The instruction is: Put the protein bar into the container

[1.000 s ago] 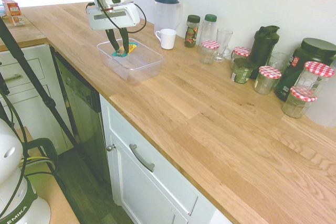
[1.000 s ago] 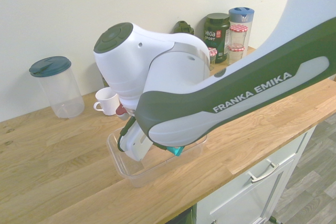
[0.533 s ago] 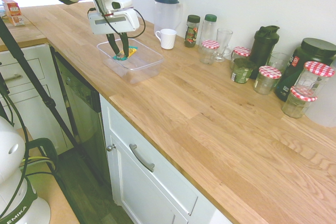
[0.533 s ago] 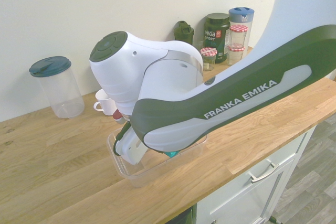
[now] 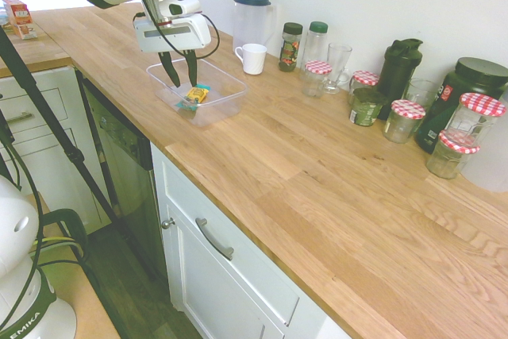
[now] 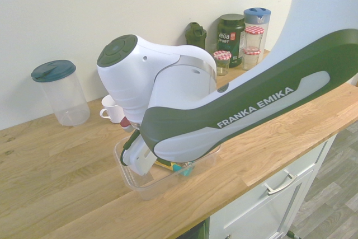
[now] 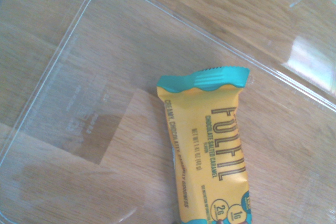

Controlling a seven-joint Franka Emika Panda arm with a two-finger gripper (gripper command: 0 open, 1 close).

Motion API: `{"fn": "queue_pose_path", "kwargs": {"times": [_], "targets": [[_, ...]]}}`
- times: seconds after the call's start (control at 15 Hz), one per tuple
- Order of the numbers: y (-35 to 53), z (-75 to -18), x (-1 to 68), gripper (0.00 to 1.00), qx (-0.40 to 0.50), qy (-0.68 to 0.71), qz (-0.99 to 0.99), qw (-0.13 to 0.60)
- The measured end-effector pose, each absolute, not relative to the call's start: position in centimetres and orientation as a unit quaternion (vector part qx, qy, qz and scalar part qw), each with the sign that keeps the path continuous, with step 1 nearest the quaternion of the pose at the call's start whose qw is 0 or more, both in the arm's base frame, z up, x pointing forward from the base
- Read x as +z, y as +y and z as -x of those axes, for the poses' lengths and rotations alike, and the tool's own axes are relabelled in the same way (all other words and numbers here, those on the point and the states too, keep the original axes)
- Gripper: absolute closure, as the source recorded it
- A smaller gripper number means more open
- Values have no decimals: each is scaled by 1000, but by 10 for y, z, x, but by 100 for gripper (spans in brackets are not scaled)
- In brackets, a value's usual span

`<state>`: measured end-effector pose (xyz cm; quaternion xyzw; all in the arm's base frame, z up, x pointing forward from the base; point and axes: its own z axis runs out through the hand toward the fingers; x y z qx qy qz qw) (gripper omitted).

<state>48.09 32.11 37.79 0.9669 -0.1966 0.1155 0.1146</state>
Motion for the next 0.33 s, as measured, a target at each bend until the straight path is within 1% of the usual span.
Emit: {"fn": "queue_pose_path", "kwargs": {"times": [0.13,0.33], "targets": [[320,-473,390,0,123,-201,-967,96],[304,-439,431,0,142,-214,-964,64]]}}
